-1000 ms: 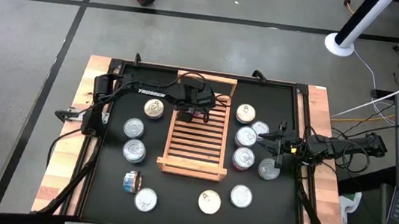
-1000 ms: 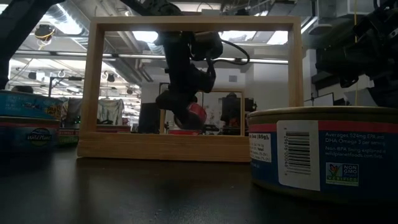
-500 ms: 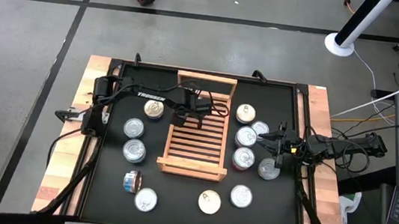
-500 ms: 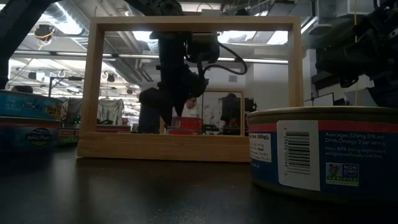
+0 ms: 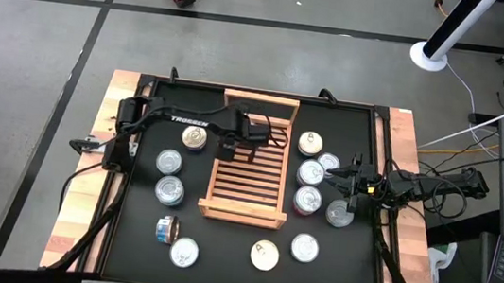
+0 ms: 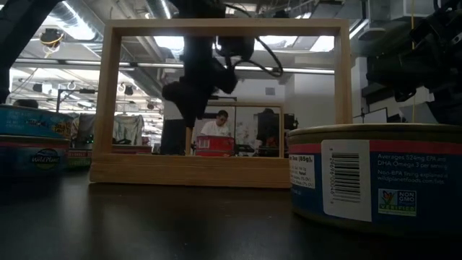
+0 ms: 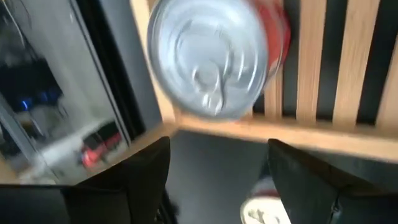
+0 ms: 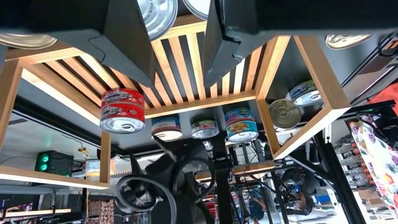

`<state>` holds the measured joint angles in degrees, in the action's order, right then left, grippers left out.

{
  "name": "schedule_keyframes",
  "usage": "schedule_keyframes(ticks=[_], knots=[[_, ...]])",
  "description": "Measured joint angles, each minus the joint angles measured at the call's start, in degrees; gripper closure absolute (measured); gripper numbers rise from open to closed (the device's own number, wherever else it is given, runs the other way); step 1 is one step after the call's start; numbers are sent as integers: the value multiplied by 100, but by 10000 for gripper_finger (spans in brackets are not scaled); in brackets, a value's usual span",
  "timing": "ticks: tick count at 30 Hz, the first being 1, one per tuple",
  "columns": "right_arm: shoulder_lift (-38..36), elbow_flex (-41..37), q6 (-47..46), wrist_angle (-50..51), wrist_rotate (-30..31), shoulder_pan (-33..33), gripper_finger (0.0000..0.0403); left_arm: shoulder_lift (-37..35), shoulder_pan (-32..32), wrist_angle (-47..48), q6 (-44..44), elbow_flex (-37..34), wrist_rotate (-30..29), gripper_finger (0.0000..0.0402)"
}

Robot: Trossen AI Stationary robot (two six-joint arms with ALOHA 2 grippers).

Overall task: Stack canned seafood by type on shelf
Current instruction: Put the blue-pink tuna can on the shelf

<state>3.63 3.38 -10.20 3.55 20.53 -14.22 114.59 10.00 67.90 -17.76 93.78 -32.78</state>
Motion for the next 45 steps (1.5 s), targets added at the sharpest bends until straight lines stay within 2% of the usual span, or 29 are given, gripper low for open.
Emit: schedule_keyframes(ticks=[5,9,13,19,25,34,37,45], knots=[[1,0,1,0,0,-2,267,-1,2,976,944,469,191,137],[0,0,0,0,-2,-2,267,-212,2,1493,1593,662,573,137],[1,0,-1,0,-2,-2,267,-657,-31,1635,2419,668,1087,137],[-1,-2,-1,0,-2,-2,267,-1345,-350,2075,4197,672,2128,137],[-1,-2,0,0,-2,-2,267,-1843,-1016,2202,5577,672,3012,137],[0,-2,1,0,-2,-2,267,-1967,-2254,2189,7202,672,3215,137],[-1,-2,0,0,-14,0,267,-1961,-2625,2190,7714,672,3472,137],[-1,-2,0,2,-59,-1,267,-1956,-3576,2190,10932,672,3681,137]])
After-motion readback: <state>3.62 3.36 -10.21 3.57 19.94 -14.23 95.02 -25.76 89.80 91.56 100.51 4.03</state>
